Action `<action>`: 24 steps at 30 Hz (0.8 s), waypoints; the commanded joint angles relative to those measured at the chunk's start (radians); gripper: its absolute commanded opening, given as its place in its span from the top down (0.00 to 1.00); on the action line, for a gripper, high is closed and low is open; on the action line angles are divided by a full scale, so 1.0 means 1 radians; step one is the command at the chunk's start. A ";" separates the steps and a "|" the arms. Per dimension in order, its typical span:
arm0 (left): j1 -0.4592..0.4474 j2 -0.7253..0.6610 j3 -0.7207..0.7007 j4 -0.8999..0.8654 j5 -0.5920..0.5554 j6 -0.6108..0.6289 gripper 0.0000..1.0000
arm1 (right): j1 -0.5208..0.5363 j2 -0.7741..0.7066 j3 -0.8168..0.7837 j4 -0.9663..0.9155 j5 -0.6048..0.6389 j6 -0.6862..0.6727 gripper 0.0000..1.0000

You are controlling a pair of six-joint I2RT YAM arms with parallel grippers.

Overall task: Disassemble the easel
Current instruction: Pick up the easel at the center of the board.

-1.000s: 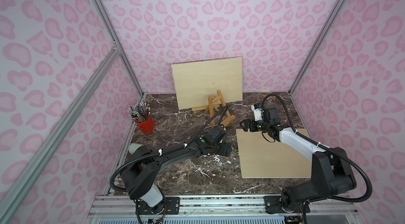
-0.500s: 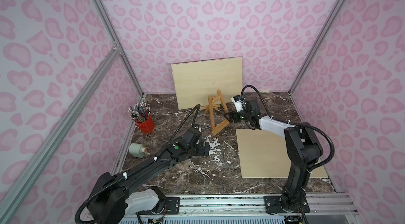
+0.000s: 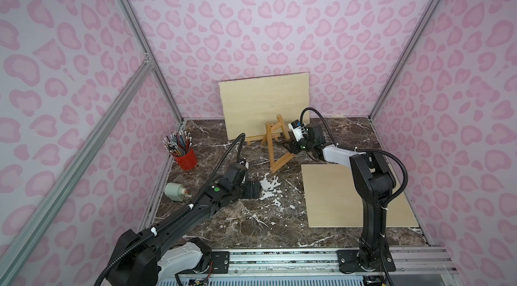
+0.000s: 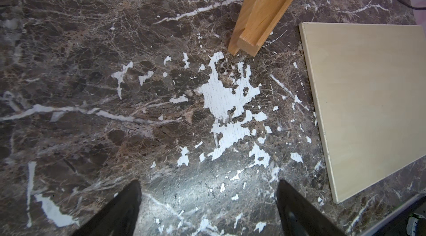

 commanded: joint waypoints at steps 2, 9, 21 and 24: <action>0.022 0.009 -0.001 0.045 0.032 0.017 0.07 | 0.010 0.004 -0.006 0.045 -0.017 -0.037 0.62; 0.052 0.019 0.011 0.047 0.042 0.024 0.07 | 0.032 -0.039 -0.037 0.045 0.024 -0.074 0.75; 0.181 0.023 0.061 0.060 0.140 0.007 0.07 | 0.096 -0.248 -0.150 -0.027 0.104 -0.092 0.88; 0.215 0.041 0.079 0.082 0.184 0.009 0.07 | 0.116 -0.315 -0.205 -0.040 0.108 -0.083 0.88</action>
